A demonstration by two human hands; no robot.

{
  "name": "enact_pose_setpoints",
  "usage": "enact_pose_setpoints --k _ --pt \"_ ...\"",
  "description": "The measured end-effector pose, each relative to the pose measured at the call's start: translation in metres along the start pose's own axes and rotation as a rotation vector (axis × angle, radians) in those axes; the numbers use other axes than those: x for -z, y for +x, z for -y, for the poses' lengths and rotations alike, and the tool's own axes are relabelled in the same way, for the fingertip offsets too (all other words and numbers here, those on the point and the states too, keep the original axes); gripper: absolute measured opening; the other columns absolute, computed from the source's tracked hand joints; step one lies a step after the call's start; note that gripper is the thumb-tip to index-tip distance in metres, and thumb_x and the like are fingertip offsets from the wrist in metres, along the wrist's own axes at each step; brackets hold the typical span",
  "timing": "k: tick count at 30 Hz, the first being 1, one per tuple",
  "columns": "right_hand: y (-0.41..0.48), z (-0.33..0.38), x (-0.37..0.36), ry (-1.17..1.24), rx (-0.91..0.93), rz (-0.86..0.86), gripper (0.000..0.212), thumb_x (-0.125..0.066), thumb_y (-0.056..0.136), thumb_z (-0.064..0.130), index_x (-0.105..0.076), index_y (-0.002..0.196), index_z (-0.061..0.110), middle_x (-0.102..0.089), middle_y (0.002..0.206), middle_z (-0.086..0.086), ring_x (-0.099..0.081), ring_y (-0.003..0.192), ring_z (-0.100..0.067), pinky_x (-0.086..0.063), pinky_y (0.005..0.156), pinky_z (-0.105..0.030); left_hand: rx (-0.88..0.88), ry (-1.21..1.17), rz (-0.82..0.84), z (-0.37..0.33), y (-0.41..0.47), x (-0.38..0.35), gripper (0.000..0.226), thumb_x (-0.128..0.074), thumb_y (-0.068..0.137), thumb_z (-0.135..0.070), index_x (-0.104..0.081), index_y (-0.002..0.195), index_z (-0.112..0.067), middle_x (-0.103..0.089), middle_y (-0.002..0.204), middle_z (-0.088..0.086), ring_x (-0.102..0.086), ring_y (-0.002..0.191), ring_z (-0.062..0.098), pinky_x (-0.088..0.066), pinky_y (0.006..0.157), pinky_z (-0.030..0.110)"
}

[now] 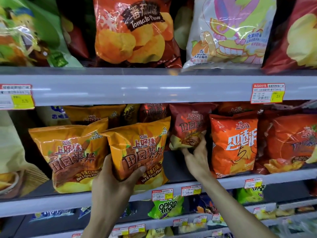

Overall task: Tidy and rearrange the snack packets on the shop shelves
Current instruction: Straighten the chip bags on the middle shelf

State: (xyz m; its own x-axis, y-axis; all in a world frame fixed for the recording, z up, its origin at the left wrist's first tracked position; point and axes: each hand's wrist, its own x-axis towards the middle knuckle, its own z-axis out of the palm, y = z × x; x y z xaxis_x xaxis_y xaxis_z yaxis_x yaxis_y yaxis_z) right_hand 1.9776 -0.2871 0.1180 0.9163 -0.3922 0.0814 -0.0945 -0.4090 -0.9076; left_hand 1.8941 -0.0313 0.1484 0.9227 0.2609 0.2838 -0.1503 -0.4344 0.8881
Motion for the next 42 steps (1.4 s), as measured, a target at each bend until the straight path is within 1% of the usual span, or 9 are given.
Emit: enact_pose_setpoints --k 3,7,12,19,26,30,36,39,42 --pt "-0.006 -0.004 -0.006 0.036 0.002 0.065 0.093 -0.069 0.084 0.036 -0.014 0.159 0.034 -0.042 0.154 0.0 -0.04 0.143 -0.02 -0.032 0.122 -0.043 0.02 -0.034 0.004 0.007 -0.003 0.006 0.075 -0.089 0.059 -0.071 -0.058 0.119 -0.037 -0.076 0.097 -0.017 -0.074 0.083 0.012 -0.064 0.07 0.046" --pt "0.004 0.004 -0.008 0.085 -0.016 0.095 0.094 -0.074 0.092 0.026 -0.011 0.162 0.028 -0.05 0.148 0.006 -0.048 0.136 -0.018 -0.035 0.108 -0.029 0.044 -0.078 0.029 0.007 -0.01 0.012 0.076 -0.09 0.057 -0.06 -0.059 0.121 -0.033 -0.075 0.095 -0.021 -0.072 0.08 0.003 -0.064 0.071 0.041" --pt "0.015 0.014 -0.016 0.04 0.008 0.09 0.081 -0.081 0.085 0.037 -0.035 0.152 0.027 -0.061 0.138 0.001 -0.055 0.132 -0.022 -0.042 0.111 -0.037 0.056 -0.103 0.046 0.007 -0.015 0.017 0.074 -0.09 0.057 -0.059 -0.058 0.119 -0.035 -0.071 0.1 -0.034 -0.07 0.085 -0.007 -0.062 0.068 0.03" --pt "0.0 0.018 -0.036 0.007 0.131 0.251 0.059 -0.073 0.096 0.038 -0.047 0.147 0.028 -0.06 0.139 0.006 -0.052 0.123 -0.008 -0.038 0.097 -0.026 0.081 -0.122 0.037 0.007 -0.016 0.017 0.072 -0.091 0.059 -0.058 -0.061 0.121 -0.035 -0.074 0.1 -0.029 -0.072 0.086 -0.004 -0.063 0.074 0.034" --pt "-0.02 0.015 -0.021 0.133 0.044 0.065 0.019 -0.057 0.104 0.035 -0.064 0.122 0.033 -0.069 0.119 0.01 -0.06 0.121 -0.016 -0.043 0.096 -0.031 0.043 -0.11 0.04 -0.003 -0.01 0.001 0.075 -0.091 0.063 -0.06 -0.058 0.127 -0.036 -0.075 0.103 -0.021 -0.074 0.087 0.003 -0.065 0.074 0.037" --pt "-0.052 0.005 -0.002 0.273 0.062 -0.045 0.022 -0.059 0.102 0.035 -0.066 0.123 0.035 -0.066 0.121 0.021 -0.057 0.116 0.007 -0.045 0.105 -0.032 -0.008 -0.118 -0.012 -0.016 0.0 -0.029 0.082 -0.09 0.067 -0.064 -0.052 0.134 -0.038 -0.072 0.111 -0.02 -0.073 0.093 0.005 -0.065 0.075 0.038" --pt "-0.102 -0.01 0.008 0.202 0.121 -0.052 0.048 -0.065 0.1 0.021 -0.046 0.138 0.046 -0.05 0.14 0.022 -0.049 0.128 0.006 -0.044 0.1 -0.02 -0.003 -0.14 0.05 -0.033 0.012 -0.095 0.084 -0.084 0.069 -0.069 -0.044 0.138 -0.043 -0.067 0.12 -0.018 -0.068 0.107 0.012 -0.059 0.087 0.044" --pt "-0.102 -0.02 0.008 0.141 0.122 0.003 0.062 -0.067 0.097 0.017 -0.042 0.146 0.044 -0.049 0.147 0.018 -0.049 0.133 -0.002 -0.046 0.11 -0.034 0.03 -0.147 0.086 -0.037 0.015 -0.125 0.086 -0.078 0.067 -0.076 -0.043 0.138 -0.042 -0.068 0.12 -0.015 -0.068 0.111 0.019 -0.057 0.092 0.049" --pt "-0.096 -0.019 0.014 0.102 0.053 0.026 0.075 -0.062 0.09 0.035 -0.03 0.157 0.042 -0.036 0.158 0.02 -0.041 0.144 -0.008 -0.039 0.12 -0.043 0.058 -0.215 0.158 -0.04 0.019 -0.142 0.087 -0.077 0.066 -0.075 -0.044 0.139 -0.04 -0.069 0.123 -0.013 -0.068 0.112 0.017 -0.058 0.094 0.049"
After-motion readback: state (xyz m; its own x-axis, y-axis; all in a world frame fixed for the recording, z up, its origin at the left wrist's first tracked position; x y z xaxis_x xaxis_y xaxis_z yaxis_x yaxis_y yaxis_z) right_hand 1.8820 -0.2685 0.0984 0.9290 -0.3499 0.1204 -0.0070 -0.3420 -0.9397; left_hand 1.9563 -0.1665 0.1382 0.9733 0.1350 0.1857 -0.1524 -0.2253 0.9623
